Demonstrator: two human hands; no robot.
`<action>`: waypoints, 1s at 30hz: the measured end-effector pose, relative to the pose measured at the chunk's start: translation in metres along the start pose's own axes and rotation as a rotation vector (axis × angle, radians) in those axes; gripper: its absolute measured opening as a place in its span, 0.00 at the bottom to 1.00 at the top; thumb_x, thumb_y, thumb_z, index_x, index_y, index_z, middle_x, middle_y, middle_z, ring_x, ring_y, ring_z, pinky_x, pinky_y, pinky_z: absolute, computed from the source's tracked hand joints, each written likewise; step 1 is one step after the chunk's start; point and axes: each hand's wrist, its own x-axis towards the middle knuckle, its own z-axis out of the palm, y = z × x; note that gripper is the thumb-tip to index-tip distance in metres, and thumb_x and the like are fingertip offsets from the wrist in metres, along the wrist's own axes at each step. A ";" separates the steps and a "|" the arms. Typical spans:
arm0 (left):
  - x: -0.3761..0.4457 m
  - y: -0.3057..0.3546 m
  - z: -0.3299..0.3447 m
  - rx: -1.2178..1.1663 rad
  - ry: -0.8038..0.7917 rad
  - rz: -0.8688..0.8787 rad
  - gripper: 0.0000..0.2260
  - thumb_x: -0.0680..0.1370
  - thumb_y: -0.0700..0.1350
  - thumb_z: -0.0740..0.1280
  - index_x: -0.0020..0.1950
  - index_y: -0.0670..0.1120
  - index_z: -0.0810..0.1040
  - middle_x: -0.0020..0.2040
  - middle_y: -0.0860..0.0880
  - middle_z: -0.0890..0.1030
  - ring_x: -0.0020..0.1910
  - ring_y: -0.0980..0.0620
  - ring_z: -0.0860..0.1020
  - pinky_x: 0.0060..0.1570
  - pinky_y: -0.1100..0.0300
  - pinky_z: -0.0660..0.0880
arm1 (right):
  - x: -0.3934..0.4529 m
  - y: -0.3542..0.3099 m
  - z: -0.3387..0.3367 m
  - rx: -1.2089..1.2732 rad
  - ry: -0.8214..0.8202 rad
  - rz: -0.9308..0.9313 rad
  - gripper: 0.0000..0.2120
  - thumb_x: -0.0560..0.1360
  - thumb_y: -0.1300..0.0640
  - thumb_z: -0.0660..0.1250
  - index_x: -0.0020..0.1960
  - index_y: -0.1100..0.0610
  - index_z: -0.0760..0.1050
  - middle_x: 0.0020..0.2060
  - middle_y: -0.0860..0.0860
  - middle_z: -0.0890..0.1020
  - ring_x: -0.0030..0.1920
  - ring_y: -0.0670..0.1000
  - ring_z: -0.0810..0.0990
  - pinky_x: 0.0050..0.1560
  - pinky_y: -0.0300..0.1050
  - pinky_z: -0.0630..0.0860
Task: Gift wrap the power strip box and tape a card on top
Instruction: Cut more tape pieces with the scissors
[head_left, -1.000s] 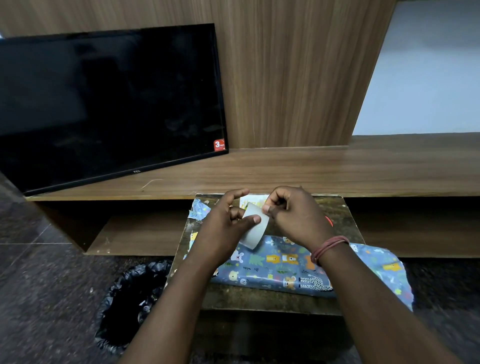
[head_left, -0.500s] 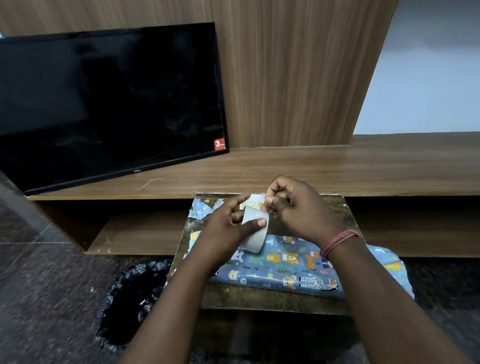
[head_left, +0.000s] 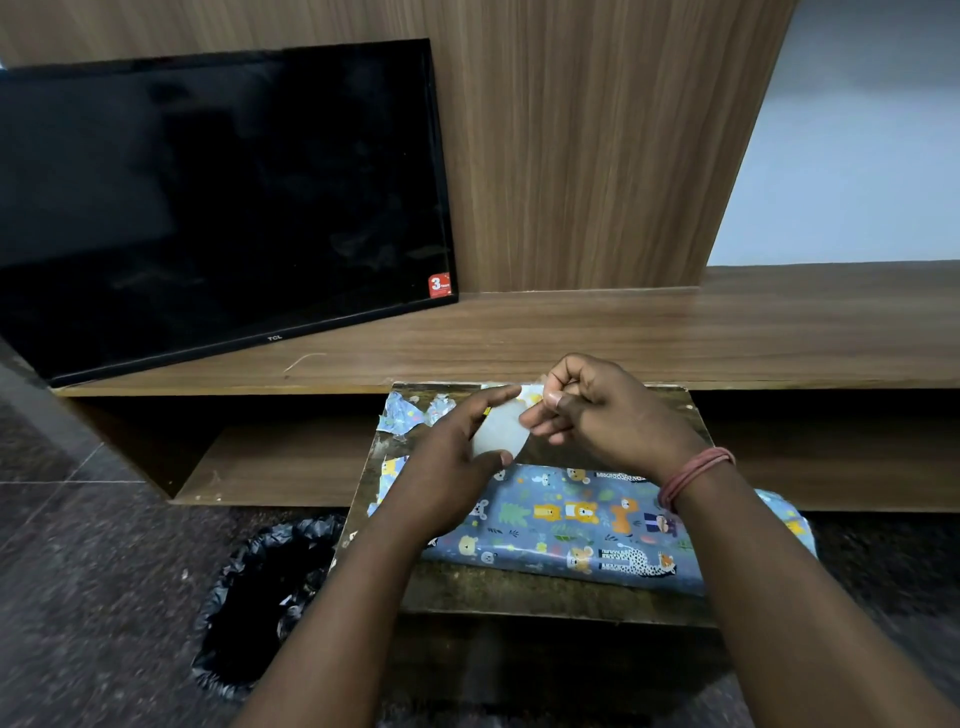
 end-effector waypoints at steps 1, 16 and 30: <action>0.001 0.000 0.002 0.029 0.030 0.025 0.32 0.77 0.35 0.71 0.69 0.70 0.72 0.67 0.59 0.77 0.64 0.58 0.76 0.60 0.61 0.75 | 0.000 -0.001 0.000 0.010 0.008 0.003 0.09 0.84 0.64 0.59 0.46 0.58 0.72 0.43 0.55 0.87 0.46 0.55 0.87 0.50 0.53 0.82; 0.006 0.024 0.017 -0.628 0.198 -0.398 0.13 0.84 0.50 0.65 0.68 0.50 0.75 0.53 0.35 0.82 0.45 0.44 0.83 0.50 0.48 0.83 | 0.003 -0.006 0.019 -0.244 0.327 0.047 0.09 0.76 0.63 0.62 0.40 0.51 0.74 0.39 0.46 0.85 0.44 0.51 0.85 0.47 0.54 0.83; 0.007 0.026 0.015 -0.929 0.110 -0.191 0.21 0.82 0.48 0.64 0.70 0.37 0.74 0.58 0.40 0.77 0.53 0.45 0.73 0.53 0.56 0.72 | 0.003 -0.019 0.053 0.185 0.414 0.100 0.08 0.65 0.46 0.65 0.44 0.43 0.77 0.37 0.50 0.86 0.38 0.54 0.86 0.42 0.60 0.84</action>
